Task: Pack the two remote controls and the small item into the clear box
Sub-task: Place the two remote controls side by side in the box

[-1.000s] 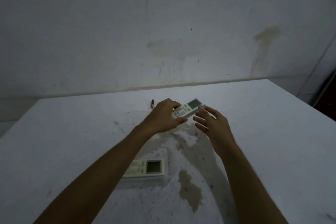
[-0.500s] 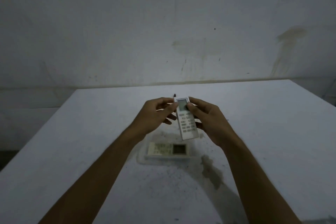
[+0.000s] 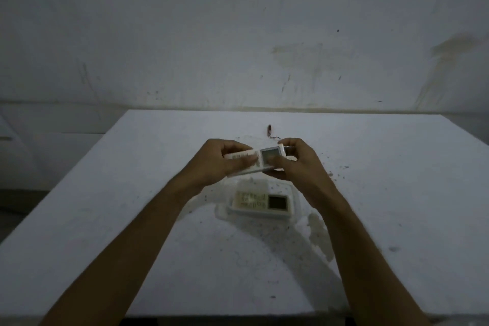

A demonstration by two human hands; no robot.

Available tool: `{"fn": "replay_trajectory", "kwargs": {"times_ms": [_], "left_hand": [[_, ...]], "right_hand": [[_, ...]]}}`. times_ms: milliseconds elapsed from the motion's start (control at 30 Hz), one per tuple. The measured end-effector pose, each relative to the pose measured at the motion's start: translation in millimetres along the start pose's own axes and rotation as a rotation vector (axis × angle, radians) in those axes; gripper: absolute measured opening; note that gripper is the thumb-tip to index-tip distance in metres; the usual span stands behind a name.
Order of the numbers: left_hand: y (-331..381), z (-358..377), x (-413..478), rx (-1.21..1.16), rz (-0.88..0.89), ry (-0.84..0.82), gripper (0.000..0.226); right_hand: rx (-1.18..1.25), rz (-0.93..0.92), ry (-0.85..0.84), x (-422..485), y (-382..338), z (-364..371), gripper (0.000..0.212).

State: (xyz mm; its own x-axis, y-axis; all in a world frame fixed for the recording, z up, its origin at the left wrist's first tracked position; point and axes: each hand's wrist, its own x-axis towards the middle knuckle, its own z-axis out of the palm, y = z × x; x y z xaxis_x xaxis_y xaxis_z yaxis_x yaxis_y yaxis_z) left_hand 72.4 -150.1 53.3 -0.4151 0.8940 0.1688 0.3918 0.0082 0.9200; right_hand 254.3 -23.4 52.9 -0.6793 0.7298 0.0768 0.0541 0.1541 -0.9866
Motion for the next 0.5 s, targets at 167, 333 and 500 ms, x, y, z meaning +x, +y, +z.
{"fn": "replay_trajectory", "kwargs": {"times_ms": [167,333,500], "left_hand": [[5.6,-2.2,9.9,-0.056,-0.046,-0.097,0.027],[4.9,6.5,13.1,-0.084,-0.056,-0.086,0.034],[-14.9,4.2,-7.2,0.251,0.041,0.091,0.086]], "right_hand": [[-0.664,-0.437,-0.069,-10.1,-2.5,-13.4,0.036],[-0.838,-0.438,-0.163,-7.3,-8.0,-27.3,0.058],[-0.986,-0.273,-0.249,0.5,-0.3,-32.2,0.057]]}}
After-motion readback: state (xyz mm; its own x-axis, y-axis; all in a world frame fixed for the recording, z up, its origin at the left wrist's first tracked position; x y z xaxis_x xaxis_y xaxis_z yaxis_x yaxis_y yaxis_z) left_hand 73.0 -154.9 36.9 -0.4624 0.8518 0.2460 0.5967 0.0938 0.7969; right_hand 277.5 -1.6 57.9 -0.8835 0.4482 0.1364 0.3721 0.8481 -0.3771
